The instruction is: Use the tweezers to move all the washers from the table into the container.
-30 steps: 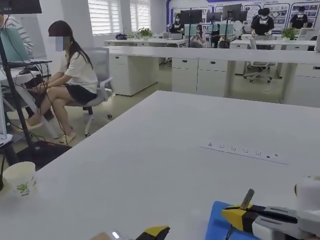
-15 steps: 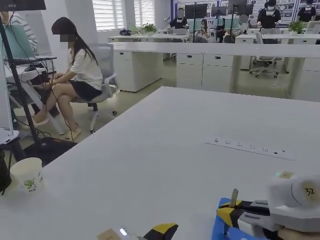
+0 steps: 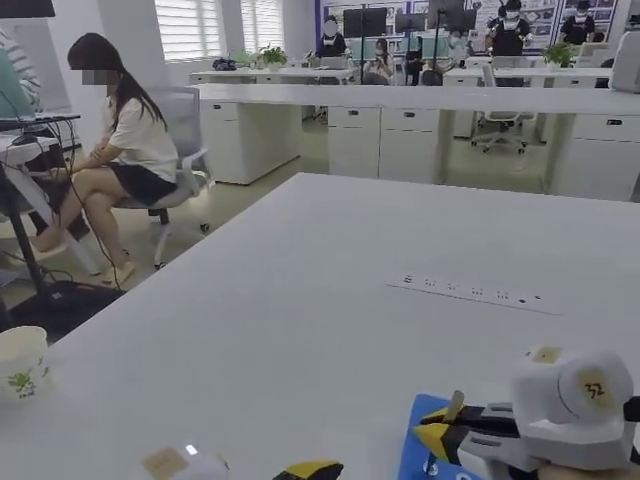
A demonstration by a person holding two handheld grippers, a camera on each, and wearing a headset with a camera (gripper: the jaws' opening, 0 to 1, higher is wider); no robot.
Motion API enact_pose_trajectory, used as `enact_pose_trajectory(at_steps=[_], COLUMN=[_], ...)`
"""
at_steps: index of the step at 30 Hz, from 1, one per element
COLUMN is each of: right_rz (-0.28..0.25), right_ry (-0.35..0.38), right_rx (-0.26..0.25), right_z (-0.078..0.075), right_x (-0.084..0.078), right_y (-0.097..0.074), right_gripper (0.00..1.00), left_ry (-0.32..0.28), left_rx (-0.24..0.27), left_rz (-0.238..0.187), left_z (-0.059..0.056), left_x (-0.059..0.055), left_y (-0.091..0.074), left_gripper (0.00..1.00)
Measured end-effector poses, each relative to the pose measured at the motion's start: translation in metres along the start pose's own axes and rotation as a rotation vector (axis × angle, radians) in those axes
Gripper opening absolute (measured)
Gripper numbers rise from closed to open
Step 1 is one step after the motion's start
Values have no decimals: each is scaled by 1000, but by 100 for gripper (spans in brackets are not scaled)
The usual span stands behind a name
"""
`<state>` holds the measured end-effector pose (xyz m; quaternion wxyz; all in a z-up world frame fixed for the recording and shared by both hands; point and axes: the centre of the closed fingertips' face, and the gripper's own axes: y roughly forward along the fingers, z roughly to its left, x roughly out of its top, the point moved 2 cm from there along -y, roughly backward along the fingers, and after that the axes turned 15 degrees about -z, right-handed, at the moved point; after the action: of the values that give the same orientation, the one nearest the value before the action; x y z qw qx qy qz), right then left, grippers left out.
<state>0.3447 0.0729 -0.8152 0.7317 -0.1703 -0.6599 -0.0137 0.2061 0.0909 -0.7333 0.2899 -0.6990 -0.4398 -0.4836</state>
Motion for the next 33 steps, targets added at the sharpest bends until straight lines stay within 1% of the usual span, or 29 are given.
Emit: enact_pose_trajectory(at_steps=[2, 4, 6, 8, 10, 13, 14, 17, 20, 21, 23, 24, 25, 26, 27, 28, 30, 32, 33], right_rz=[-4, -16, -32, -39, -52, -77, -84, -109, -113, -114, -110, -105, -100, -97, -79, -76, -57, -39, -20], right_ry=[1, 8, 14, 4, 0, 1, -2, 0, 1, -1, 1, -2, -3, -6, -4, -5, -6, -12, -11], right_rx=[-4, -4, 1, 8, 17, 35, 37, 51, 74, 86, 106, 118, 134, 149, 171, 173, 202, 225, 240], right_z=[0, 1, 3, 8, 12, 20, 22, 31, 42, 47, 55, 59, 65, 69, 76, 78, 88, 97, 103], right_x=[2, 6, 11, 16, 23, 33, 37, 47, 52, 53, 55, 55, 55, 55, 53, 53, 50, 46, 42], right_y=[-1, -4, -7, -12, -18, -29, -35, -47, -59, -64, -72, -75, -79, -82, -87, -88, -95, -102, -106], right_gripper=[3, 4, 4, 4, 4, 4, 4, 4, 3, 3, 3, 3, 3, 3, 3, 3, 3, 3, 3], left_ry=[7, 14, 12, 11, 16, 18, 24, 37, 61, 68, 82, 89, 96, 116, 130, 146, 161, 173, 183], left_rx=[-19, -26, -33, -40, -45, -63, -71, -103, -157, -167, -199, -226, -242, -275, -295, -319, -372, -407, -438], left_rz=[12, 21, 32, 42, 44, 67, 70, 95, 119, 122, 129, 145, 157, 171, 181, 190, 219, 234, 243], left_z=[-2, -2, 1, 4, 7, 11, 11, 9, 1, -1, -7, -12, -15, -20, -24, -29, -40, -49, -55], left_x=[1, 3, 6, 10, 14, 20, 21, 24, 27, 28, 30, 29, 28, 27, 27, 25, 22, 20, 18], left_y=[1, 1, 2, 2, 2, 1, 2, 2, 3, 4, 7, 8, 9, 11, 12, 14, 18, 21, 24], left_gripper=[67, 65, 64, 63, 62, 55, 54, 48, 40, 38, 36, 35, 33, 32, 30, 29, 27, 27, 26])
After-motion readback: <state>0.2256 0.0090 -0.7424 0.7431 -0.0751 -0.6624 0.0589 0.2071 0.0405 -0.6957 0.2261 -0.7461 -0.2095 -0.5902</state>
